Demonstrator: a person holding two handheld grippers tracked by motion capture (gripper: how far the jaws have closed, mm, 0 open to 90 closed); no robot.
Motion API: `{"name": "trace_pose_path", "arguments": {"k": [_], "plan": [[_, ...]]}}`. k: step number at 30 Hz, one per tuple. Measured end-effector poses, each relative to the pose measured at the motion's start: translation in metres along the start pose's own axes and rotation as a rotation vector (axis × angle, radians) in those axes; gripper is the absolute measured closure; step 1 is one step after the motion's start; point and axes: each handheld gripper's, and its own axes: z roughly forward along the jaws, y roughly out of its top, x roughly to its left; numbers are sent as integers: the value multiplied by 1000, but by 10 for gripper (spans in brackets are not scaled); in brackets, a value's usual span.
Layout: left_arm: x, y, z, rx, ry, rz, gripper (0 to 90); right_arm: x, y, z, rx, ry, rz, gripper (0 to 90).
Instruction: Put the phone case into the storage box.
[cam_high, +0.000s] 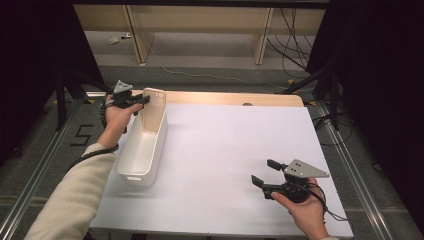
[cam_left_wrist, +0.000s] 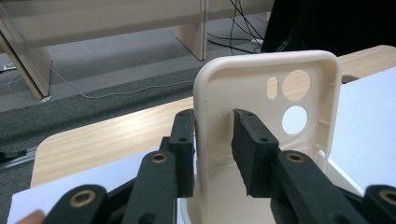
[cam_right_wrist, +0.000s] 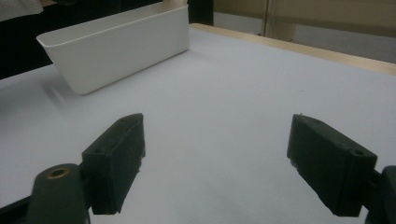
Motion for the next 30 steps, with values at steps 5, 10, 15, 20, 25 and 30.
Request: {"name": "trace_pose_path", "arguments": {"k": [5, 10, 15, 20, 25, 30], "plan": [[1, 1, 2, 13, 4, 10, 683, -1, -1, 1, -11, -3, -13, 205], [0, 0, 3, 20, 3, 16, 676, -1, -1, 1, -11, -2, -13, 204], [2, 1, 3, 20, 0, 18, 663, -1, -1, 2, -11, 0, -12, 204], [3, 1, 1, 35, -5, 25, 580, 0, -1, 3, -16, 12, -5, 204], [6, 0, -4, 49, -18, 43, 474, 0, -1, 1, -4, 7, -3, 204], [7, 0, -10, 47, -22, 38, 361, 0, 0, -2, 29, -4, -7, 203]]}}
